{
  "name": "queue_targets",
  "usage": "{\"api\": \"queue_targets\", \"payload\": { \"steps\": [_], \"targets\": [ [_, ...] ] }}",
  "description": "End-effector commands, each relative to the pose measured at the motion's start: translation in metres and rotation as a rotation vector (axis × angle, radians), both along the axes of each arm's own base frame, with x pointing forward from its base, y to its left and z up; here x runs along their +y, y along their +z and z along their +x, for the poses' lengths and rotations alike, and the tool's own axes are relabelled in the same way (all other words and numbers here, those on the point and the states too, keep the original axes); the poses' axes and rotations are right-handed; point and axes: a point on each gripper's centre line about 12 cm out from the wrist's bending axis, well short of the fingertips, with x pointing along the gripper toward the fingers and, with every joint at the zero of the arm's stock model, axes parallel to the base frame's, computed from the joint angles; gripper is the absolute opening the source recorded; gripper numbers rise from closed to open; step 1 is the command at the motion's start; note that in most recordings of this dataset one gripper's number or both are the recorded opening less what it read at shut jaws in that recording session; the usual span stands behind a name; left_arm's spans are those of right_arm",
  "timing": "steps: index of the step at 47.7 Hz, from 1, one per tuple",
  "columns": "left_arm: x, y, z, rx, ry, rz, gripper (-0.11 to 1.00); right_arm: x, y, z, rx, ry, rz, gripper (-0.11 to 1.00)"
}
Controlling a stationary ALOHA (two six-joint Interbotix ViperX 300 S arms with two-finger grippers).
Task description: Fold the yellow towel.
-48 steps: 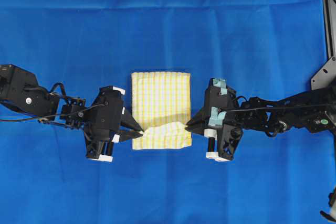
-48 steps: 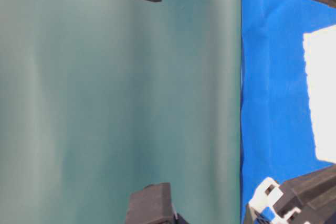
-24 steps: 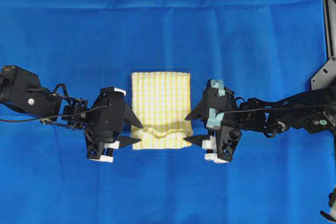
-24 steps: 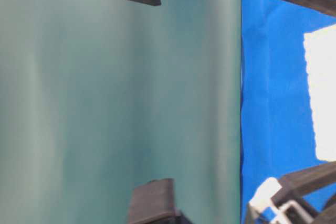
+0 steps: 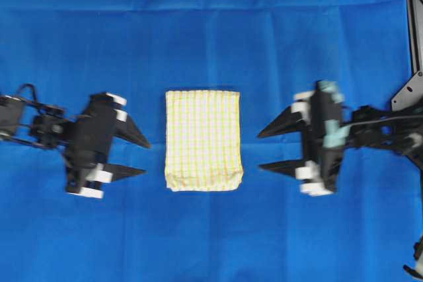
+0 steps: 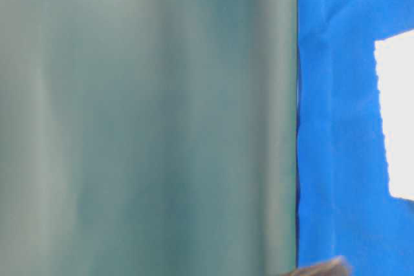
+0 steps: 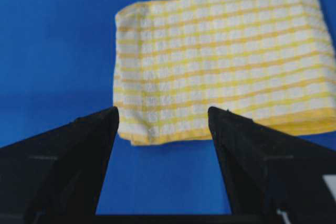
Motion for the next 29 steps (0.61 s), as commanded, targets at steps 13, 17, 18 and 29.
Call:
{"api": "queue_targets", "payload": {
  "steps": [13,17,18,29],
  "targets": [
    [0.013,0.034,-0.057,-0.217,0.007,-0.042,0.49,-0.019,0.04,-0.053,-0.21,0.02,-0.041,0.68],
    [0.017,0.037,-0.071,-0.256,0.009,-0.047,0.49,-0.024,0.042,-0.064,-0.244,0.017,-0.062,0.68],
    [0.018,0.039,-0.074,-0.267,0.012,-0.049,0.49,-0.025,0.042,-0.066,-0.249,0.015,-0.066,0.68],
    [0.033,0.037,-0.107,-0.345,0.049,-0.057,0.49,-0.034,0.035,-0.089,-0.289,0.003,-0.083,0.68]
  ]
}}
